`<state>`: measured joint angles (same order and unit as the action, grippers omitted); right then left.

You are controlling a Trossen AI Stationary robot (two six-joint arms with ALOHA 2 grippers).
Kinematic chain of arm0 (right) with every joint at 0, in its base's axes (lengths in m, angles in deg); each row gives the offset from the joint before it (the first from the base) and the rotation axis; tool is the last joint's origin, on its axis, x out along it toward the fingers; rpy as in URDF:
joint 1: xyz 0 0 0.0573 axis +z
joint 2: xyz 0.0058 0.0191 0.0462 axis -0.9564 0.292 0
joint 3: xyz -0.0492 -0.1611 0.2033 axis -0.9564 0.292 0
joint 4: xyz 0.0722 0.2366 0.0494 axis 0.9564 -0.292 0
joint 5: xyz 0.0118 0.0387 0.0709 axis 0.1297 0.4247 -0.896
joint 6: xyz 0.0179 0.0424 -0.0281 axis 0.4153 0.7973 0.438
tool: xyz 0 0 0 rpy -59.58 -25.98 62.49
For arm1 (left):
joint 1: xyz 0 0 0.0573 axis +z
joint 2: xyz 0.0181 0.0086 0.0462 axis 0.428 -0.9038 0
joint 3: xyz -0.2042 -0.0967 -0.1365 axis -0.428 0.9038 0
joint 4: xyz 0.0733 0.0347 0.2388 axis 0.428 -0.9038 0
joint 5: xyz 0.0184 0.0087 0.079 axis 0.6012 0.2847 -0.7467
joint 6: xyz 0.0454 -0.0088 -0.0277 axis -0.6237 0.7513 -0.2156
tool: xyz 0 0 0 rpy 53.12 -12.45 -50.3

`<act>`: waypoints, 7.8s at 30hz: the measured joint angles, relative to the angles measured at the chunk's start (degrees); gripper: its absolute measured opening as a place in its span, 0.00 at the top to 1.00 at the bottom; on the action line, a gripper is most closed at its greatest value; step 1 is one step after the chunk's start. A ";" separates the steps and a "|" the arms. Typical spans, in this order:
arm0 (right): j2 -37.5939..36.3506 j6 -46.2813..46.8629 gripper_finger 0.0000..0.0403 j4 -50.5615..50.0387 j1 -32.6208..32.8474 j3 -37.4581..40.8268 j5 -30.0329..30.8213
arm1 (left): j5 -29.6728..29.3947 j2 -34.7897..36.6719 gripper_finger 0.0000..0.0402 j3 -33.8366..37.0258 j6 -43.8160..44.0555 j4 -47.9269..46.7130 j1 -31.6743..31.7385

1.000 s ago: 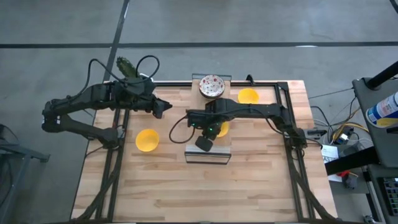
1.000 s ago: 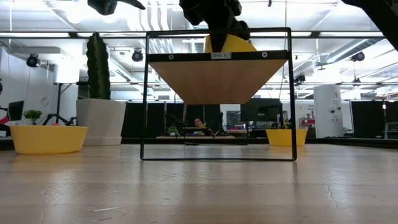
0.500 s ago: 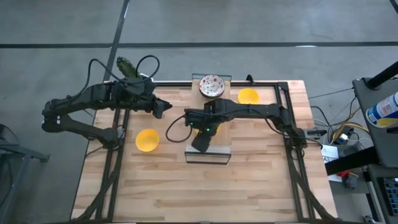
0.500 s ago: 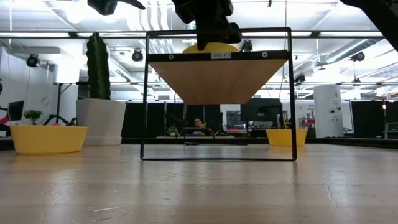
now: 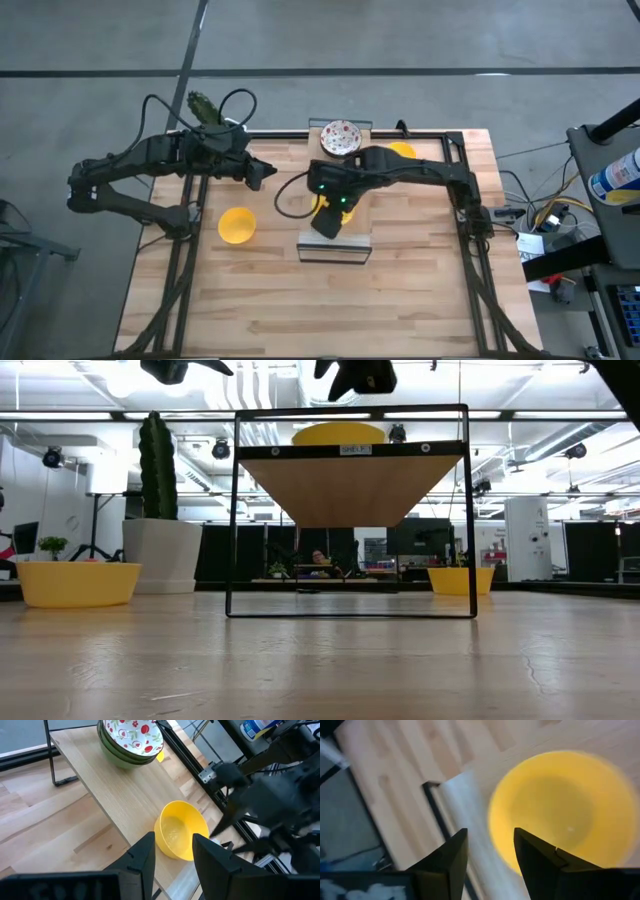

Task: Pick & Place Mini bowls
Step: Stack the right yellow bowl on top of the other yellow bowl on the shelf, then stack the yellow bowl on top of the other yellow bowls on the shelf

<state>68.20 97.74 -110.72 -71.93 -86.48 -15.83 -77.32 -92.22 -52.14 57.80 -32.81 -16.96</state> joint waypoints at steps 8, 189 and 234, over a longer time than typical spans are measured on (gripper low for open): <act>-6.52 0.58 0.62 -2.86 -0.82 0.02 15.67 | 0.01 0.00 0.70 0.02 -0.14 -0.50 0.00; -2.44 -32.42 0.98 -7.18 6.39 -0.57 18.32 | 1.83 0.16 0.70 8.02 6.29 0.52 -0.02; -7.23 -23.05 0.64 3.82 7.27 -0.66 14.30 | 7.69 0.57 0.70 19.67 5.92 -8.06 -0.04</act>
<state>60.97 74.69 -106.89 -64.66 -87.15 -1.52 -69.64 -91.65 -32.47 63.71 -40.87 -17.00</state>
